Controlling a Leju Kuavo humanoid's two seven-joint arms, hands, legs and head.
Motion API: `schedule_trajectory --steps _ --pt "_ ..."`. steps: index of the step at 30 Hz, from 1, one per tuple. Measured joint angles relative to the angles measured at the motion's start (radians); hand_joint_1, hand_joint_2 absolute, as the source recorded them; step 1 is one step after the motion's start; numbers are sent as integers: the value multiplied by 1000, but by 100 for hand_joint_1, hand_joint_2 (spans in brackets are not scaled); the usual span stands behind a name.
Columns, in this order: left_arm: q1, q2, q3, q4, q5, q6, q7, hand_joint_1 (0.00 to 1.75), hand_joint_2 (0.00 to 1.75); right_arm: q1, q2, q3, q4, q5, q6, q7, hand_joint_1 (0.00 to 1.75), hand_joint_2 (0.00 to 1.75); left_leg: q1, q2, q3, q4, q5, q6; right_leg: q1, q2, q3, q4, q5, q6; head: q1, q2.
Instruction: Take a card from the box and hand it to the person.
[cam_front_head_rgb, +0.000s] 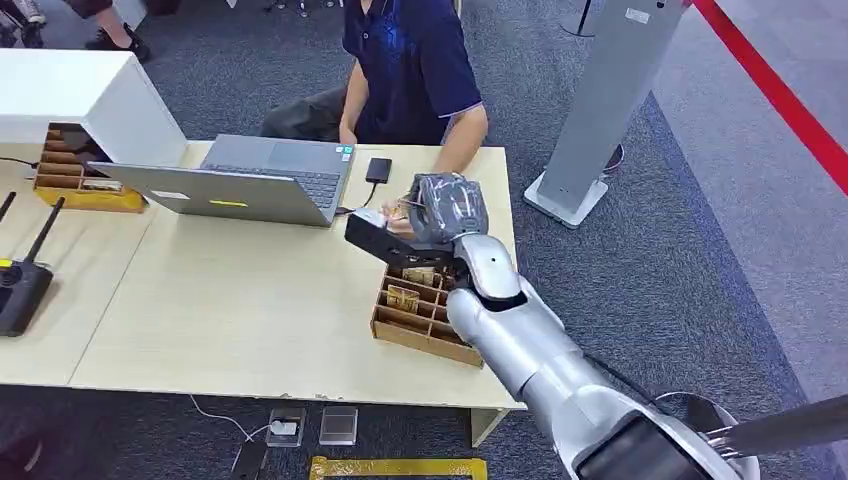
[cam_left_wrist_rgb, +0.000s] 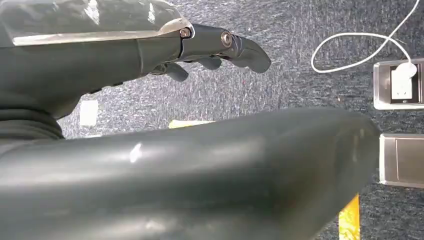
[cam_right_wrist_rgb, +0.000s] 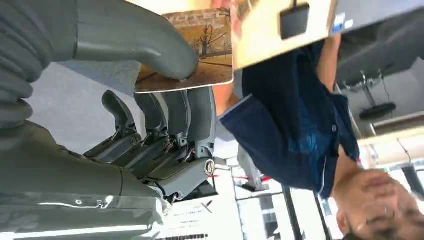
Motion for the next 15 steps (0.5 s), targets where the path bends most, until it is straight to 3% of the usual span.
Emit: schedule_trajectory --steps 8,13,15 --pt "3 -1 2 3 -4 -5 -9 0 0 26 -63 -55 -176 34 -44 35 140 175 0 0 0 0 0 0 0 1 -1 0 0 0 0 0" --pt "5 -1 2 4 -20 -15 -13 0 0 19 -86 -88 -228 39 -68 0 150 175 0 0 0 0 0 0 0 1 0 0 0 0 0 0" --pt "4 -1 2 4 -27 -17 -13 0 0 6 -88 -99 -225 22 -77 -35 147 175 0 0 0 0 0 0 0 1 0 0 0 0 0 0"
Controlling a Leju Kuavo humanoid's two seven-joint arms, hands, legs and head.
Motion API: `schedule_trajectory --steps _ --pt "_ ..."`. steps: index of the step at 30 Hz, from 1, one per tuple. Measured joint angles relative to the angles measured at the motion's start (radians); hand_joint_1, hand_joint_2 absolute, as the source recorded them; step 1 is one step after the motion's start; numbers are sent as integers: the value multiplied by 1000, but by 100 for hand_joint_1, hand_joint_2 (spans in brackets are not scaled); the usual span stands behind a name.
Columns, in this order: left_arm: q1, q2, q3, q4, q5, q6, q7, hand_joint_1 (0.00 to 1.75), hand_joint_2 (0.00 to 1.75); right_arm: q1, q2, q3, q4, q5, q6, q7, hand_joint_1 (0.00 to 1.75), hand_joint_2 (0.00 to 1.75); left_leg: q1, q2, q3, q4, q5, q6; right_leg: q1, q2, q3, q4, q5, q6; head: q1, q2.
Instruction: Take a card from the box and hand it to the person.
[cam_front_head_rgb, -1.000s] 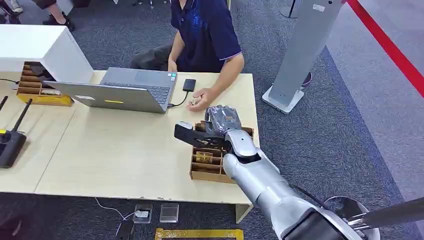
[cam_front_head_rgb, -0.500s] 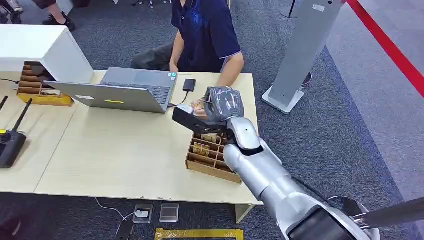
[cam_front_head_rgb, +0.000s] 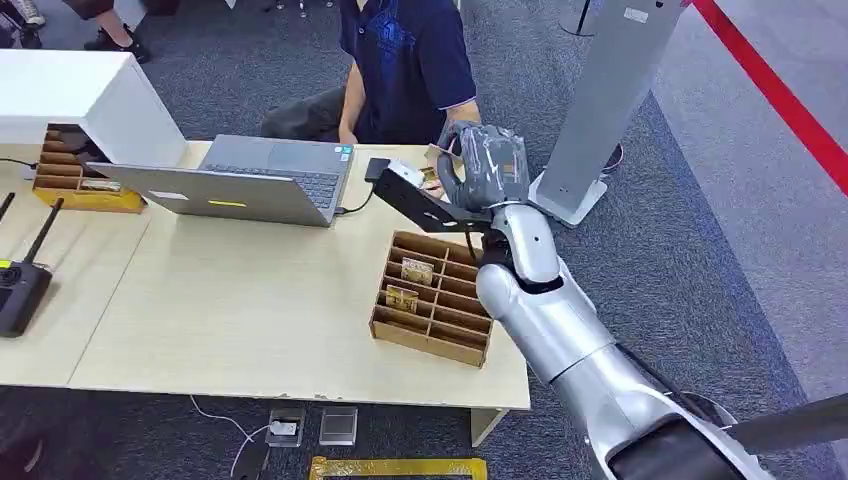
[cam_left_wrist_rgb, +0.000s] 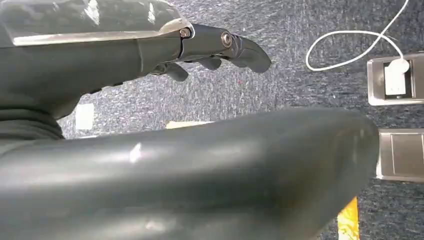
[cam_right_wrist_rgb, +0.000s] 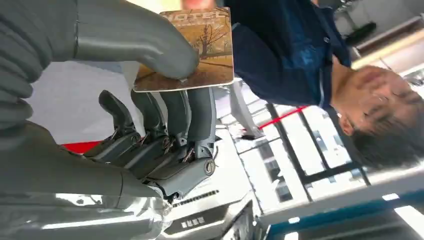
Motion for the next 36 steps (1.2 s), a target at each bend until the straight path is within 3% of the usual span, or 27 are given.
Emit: schedule_trajectory --steps 8,16,17,18,19,20,27,30,31,36 --pt "0 0 0 1 -5 2 0 0 0 -63 9 -2 125 2 -21 -59 147 175 0 0 0 0 0 0 0 0 0 0 0 0 0 0" --pt "-1 1 0 1 -13 3 0 0 0 -74 49 8 223 100 5 -37 140 175 0 0 0 0 0 0 0 0 0 0 0 0 0 0" --pt "-1 2 0 1 -14 2 0 0 0 -74 55 11 232 111 7 -28 127 175 0 0 0 0 0 0 0 0 0 0 0 0 0 0" --pt "-2 2 0 1 -14 2 0 0 0 -74 59 18 244 120 9 -21 127 175 0 0 0 0 0 0 0 0 0 0 0 0 0 0" --pt "-2 2 0 1 -15 1 0 0 0 -74 62 24 252 128 12 -16 80 175 0 0 0 0 0 0 0 0 0 0 0 0 0 0" --pt "-2 2 0 1 -16 0 0 0 0 -73 65 28 259 137 17 -9 2 175 0 0 0 0 0 0 1 0 0 0 0 0 0 0" --pt "-2 4 0 1 -23 -10 0 0 0 -66 76 51 297 130 18 -2 0 175 0 0 0 0 0 0 0 0 0 0 0 0 0 0" --pt "-2 5 0 1 -24 -10 0 0 0 -62 76 51 304 83 8 -27 0 175 0 0 0 0 0 0 0 0 0 0 0 0 0 0" --pt "-2 5 0 1 -25 -10 0 0 0 -60 76 49 306 49 1 -51 0 175 0 0 0 0 0 0 0 0 0 0 0 0 0 0" --pt "-2 5 0 1 -25 -2 6 0 0 -31 80 -19 301 -284 -89 -300 0 175 0 0 0 0 0 0 0 0 0 0 0 0 0 0"
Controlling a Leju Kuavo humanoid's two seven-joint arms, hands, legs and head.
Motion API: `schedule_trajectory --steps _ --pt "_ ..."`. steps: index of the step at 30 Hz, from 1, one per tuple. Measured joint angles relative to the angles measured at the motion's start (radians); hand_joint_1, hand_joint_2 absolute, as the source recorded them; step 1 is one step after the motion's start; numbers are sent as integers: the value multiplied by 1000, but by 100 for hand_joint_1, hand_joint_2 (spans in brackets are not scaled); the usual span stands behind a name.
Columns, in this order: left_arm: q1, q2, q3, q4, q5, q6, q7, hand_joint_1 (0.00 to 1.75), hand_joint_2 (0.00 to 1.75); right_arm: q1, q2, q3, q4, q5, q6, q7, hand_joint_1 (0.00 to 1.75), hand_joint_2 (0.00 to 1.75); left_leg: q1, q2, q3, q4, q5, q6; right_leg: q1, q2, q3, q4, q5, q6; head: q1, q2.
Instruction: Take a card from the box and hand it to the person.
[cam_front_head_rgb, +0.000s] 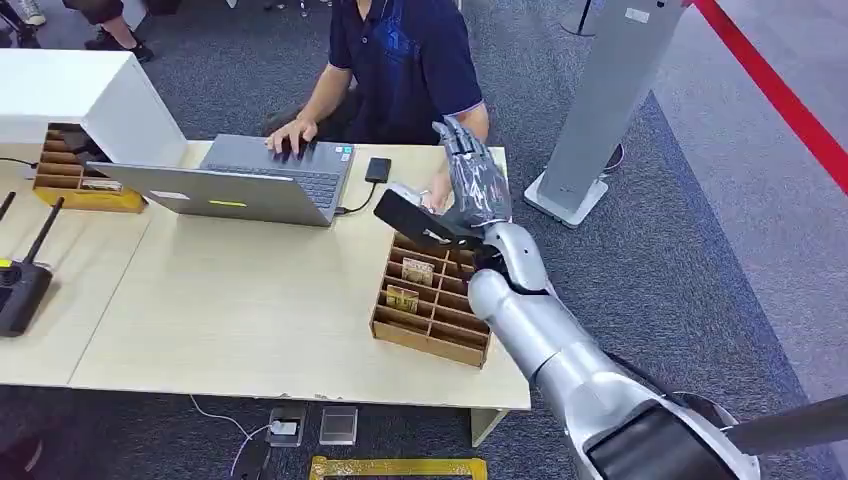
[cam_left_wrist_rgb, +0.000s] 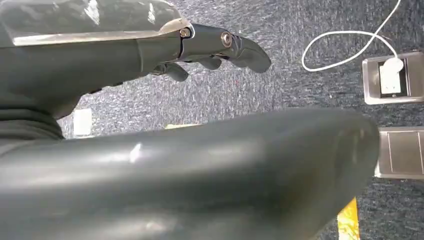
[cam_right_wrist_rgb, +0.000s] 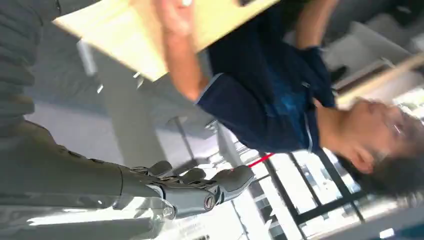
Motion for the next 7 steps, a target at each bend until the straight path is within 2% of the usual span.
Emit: schedule_trajectory --steps 4,7 --pt "0 0 0 0 0 7 6 0 0 37 4 -49 -29 -220 -26 -166 0 175 0 0 0 0 0 0 0 0 0 0 0 0 0 0" --pt "0 0 0 0 0 11 12 0 0 80 3 -66 -67 -410 -23 -242 0 175 0 0 0 0 0 0 0 0 0 0 0 0 0 0"
